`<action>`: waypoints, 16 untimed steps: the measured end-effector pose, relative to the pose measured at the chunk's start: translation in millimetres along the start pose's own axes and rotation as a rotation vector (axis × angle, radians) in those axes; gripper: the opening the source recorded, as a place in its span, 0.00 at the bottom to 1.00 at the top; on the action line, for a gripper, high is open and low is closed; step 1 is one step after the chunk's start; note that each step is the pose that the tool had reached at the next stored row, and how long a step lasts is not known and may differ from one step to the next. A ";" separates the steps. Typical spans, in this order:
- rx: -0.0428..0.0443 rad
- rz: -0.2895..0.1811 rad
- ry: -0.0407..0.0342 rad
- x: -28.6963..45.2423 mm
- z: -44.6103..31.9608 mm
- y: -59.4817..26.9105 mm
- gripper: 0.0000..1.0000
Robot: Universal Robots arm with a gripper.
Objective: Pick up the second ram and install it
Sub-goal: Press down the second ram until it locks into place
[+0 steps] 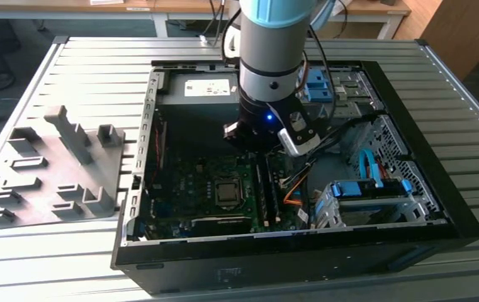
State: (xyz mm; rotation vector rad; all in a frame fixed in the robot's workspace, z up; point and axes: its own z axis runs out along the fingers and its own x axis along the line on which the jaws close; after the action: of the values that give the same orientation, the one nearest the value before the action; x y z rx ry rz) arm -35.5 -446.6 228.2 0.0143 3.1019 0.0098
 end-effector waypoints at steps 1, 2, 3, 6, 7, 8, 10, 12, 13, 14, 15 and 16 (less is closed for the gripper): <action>0.0008 0.000 0.0001 0.0 -0.1 -2.4 0.10; 0.0013 0.000 0.0001 0.0 -0.2 -5.4 0.10; 0.0014 0.000 0.0000 -0.1 -0.2 -8.9 0.10; 0.0029 0.000 0.0001 -0.2 -0.3 -19.2 0.10; 0.0035 0.000 0.0001 -0.2 -0.3 -22.8 0.10; 0.0037 0.000 0.0000 -0.3 -0.2 -26.4 0.10; 0.0065 0.000 0.0000 -0.3 -0.1 -33.3 0.10; 0.0122 -0.001 0.0000 -0.4 0.2 -39.7 0.10; 0.0155 -0.001 0.0001 -0.4 0.3 -42.8 0.10; 0.0191 -0.001 0.0001 -0.4 0.6 -45.9 0.10; 0.0248 -0.001 0.0001 -0.4 0.9 -47.7 0.10; 0.0309 -0.001 0.0001 -0.4 1.3 -49.1 0.10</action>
State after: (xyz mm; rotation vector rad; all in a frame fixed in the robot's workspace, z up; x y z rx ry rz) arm -35.6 -495.7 226.6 0.0135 3.1019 -0.0382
